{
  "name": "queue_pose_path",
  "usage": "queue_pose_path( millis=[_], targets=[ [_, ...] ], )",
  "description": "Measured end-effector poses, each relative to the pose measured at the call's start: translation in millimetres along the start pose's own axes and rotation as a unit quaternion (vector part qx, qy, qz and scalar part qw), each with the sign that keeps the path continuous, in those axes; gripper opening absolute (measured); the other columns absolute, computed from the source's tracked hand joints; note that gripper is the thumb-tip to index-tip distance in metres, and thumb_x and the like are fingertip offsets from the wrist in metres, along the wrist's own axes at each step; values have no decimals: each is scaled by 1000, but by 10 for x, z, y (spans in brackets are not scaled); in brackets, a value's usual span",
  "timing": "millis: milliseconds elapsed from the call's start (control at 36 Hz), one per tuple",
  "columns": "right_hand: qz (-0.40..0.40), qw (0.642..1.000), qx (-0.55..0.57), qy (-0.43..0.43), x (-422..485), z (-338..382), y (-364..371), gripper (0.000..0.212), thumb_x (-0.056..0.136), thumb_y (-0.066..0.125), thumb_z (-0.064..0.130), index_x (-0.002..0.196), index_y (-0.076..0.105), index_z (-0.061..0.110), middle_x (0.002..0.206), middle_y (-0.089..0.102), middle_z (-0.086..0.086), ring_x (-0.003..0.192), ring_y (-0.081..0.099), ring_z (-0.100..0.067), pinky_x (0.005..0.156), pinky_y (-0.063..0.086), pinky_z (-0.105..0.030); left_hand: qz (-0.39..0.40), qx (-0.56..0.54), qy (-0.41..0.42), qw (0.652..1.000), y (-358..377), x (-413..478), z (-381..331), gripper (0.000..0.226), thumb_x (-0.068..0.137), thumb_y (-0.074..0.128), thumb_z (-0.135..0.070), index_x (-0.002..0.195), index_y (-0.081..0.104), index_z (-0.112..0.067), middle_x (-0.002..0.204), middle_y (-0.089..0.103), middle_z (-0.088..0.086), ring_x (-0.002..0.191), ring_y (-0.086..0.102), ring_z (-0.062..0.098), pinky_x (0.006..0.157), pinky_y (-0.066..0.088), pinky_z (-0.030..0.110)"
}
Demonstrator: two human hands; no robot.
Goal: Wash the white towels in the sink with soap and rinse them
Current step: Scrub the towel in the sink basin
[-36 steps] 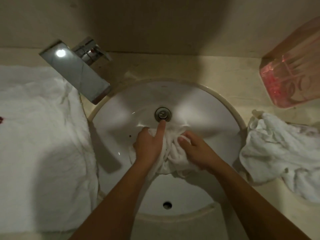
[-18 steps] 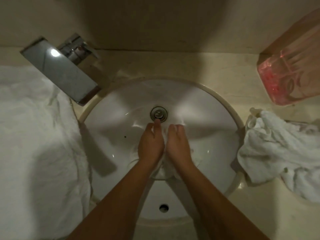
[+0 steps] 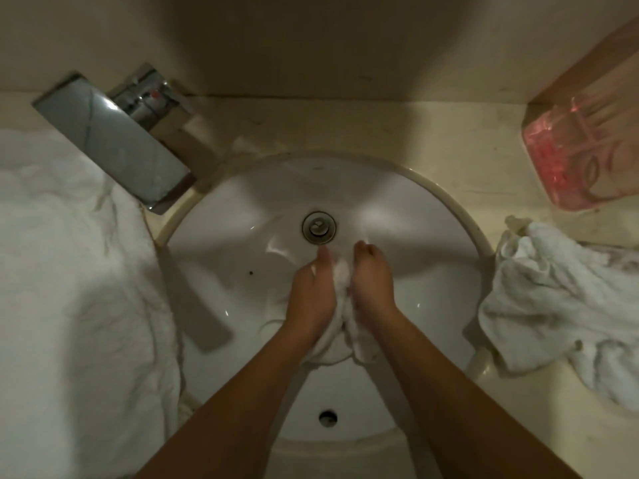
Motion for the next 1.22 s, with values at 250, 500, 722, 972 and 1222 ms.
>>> queue_pose_path(
  millis=[250, 500, 722, 972, 1222],
  targets=[
    [51, 998, 45, -1, -400, -188, 142, 32, 112, 43, 38, 100, 67, 21, 105, 71, -3, 103, 67, -22, 94, 51, -38, -65, 26, -9, 997, -220, 99, -30, 68, 112, 29, -56, 82, 69, -10, 74, 71, 4, 71, 69, 15, 62, 47, 28],
    [81, 996, 20, 8, -9, 18, 80, 32, 106, 49, 43, 91, 62, 19, 79, 65, -5, 74, 64, -22, 71, 52, -41, -39, 9, 36, 999, -256, 28, -61, 57, 111, 34, -56, 94, 75, -19, 86, 77, -2, 82, 72, 9, 68, 49, 21],
    [209, 963, -166, 42, 120, -149, -465, 48, 83, 89, 19, 128, 73, 18, 101, 81, -6, 89, 79, -23, 77, 65, -37, -159, 20, 71, 985, -1014, -9, -83, 53, 99, 43, -66, 97, 63, -17, 84, 64, -4, 78, 58, 1, 63, 40, 9],
    [234, 950, -197, -66, 23, 211, -149, 33, 94, 73, 17, 126, 70, 27, 116, 75, -4, 107, 72, -25, 98, 60, -48, -74, -8, 70, 995, -439, 118, -233, 40, 106, 49, -56, 107, 62, -19, 94, 69, -6, 87, 67, 7, 68, 48, 21],
    [48, 993, -75, -71, -302, -107, 3, 45, 113, 33, 50, 114, 65, 19, 109, 66, 4, 99, 62, -9, 93, 44, -33, -64, -72, 82, 992, -132, -90, 36, 36, 108, 52, -51, 91, 65, -22, 82, 70, -3, 77, 67, 13, 75, 54, 33]
  ],
)
Point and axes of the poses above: each hand's wrist, its own x-axis towards the middle knuckle, its own y-axis out of the palm, z = x × y, the point moved 7 cm from there along x, towards the middle knuckle
